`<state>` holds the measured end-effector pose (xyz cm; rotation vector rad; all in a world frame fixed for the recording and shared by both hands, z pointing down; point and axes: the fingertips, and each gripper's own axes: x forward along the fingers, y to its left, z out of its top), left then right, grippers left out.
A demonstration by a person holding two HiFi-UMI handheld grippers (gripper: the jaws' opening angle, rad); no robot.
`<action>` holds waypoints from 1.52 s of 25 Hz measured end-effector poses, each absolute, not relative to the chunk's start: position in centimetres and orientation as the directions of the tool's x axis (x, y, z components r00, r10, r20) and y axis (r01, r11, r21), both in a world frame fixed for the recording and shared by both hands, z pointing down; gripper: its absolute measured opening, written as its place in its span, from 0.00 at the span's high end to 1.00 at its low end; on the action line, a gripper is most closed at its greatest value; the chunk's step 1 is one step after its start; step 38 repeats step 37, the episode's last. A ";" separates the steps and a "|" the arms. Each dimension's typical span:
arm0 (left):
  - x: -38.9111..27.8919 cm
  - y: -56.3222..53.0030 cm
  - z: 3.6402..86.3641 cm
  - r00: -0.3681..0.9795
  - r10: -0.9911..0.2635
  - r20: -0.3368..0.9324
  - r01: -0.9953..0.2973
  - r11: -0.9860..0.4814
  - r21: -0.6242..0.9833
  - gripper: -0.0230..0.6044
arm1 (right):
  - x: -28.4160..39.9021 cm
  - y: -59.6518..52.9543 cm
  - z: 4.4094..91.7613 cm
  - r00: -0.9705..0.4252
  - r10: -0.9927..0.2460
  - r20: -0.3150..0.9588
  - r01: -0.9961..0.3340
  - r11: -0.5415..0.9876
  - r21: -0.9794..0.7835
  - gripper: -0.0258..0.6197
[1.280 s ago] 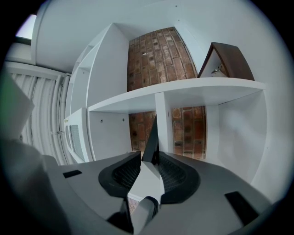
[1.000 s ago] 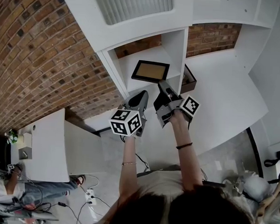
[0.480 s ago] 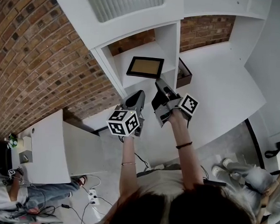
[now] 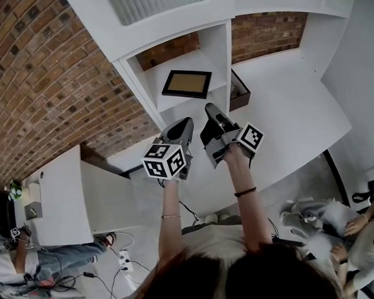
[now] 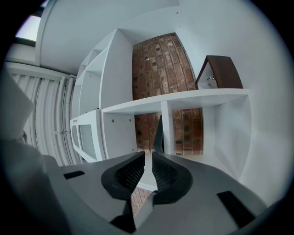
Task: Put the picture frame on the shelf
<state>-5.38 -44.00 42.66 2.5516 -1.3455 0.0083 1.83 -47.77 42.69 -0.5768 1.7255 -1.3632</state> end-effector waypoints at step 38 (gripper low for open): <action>-3.7 -39.5 41.7 0.580 -0.807 0.110 -0.808 -0.553 0.204 0.95 | 3.2 -42.9 41.8 -0.541 -0.754 -0.372 0.166 0.338 -0.927 0.93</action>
